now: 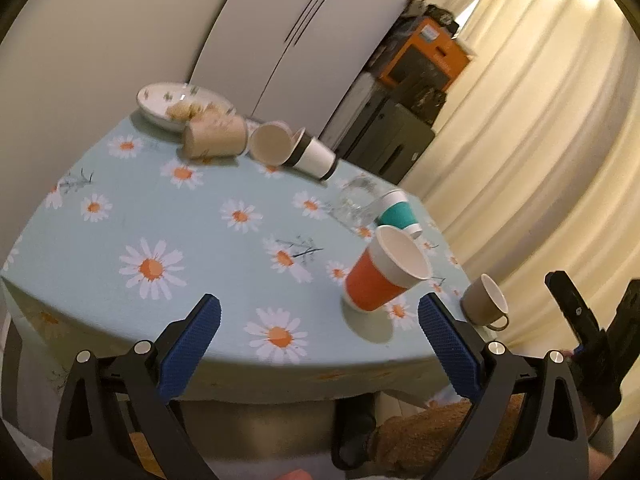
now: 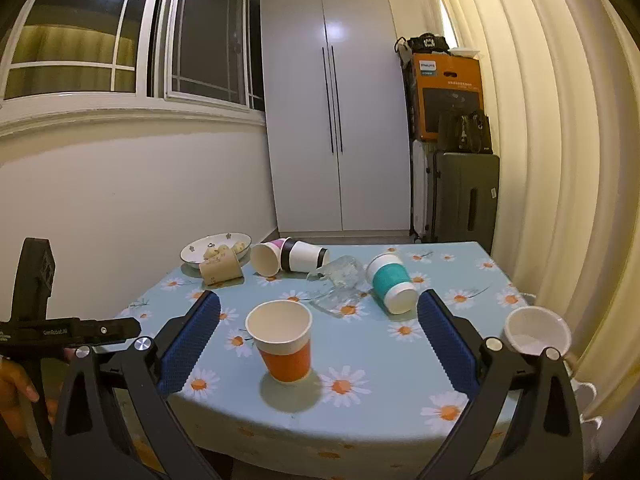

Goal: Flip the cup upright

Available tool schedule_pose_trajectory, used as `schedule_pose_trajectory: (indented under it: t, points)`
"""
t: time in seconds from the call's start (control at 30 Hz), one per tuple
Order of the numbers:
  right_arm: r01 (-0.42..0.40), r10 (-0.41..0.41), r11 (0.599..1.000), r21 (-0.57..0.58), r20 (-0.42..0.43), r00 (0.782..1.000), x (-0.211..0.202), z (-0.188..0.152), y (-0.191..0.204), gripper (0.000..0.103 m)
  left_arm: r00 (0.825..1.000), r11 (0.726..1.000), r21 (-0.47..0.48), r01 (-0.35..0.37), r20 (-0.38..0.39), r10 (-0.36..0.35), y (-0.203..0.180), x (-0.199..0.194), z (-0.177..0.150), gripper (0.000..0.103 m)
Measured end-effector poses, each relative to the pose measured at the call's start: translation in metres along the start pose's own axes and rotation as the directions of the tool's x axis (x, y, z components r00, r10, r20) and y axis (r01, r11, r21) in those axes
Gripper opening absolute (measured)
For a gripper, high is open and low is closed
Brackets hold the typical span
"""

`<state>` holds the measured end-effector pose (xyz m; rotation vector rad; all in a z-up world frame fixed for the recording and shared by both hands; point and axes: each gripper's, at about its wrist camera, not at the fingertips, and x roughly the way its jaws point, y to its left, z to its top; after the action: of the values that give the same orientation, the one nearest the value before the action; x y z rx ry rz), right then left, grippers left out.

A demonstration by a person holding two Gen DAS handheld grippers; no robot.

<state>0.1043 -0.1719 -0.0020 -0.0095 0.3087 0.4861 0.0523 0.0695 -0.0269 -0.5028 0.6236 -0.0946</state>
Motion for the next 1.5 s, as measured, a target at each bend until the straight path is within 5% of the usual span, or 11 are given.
schedule_pose_trajectory:
  t: [0.43, 0.7, 1.5]
  points:
    - [-0.029, 0.026, 0.999, -0.033, -0.088, 0.996, -0.038, -0.016, -0.026, 0.098, 0.992, 0.947, 0.317, -0.053, 0.124, 0.014, -0.069, -0.04, -0.045, 0.096]
    - [-0.005, 0.002, 0.999, -0.033, -0.093, 0.996, -0.046, -0.032, -0.033, 0.098, 0.987, 0.926, 0.368, -0.085, 0.159, 0.027, -0.079, -0.047, -0.054, 0.096]
    - [-0.002, -0.009, 0.996, -0.09, -0.115, 0.993, -0.046, -0.043, -0.018, 0.098, 0.985, 0.923, 0.362, -0.132, 0.152, 0.082, -0.083, -0.048, -0.061, 0.096]
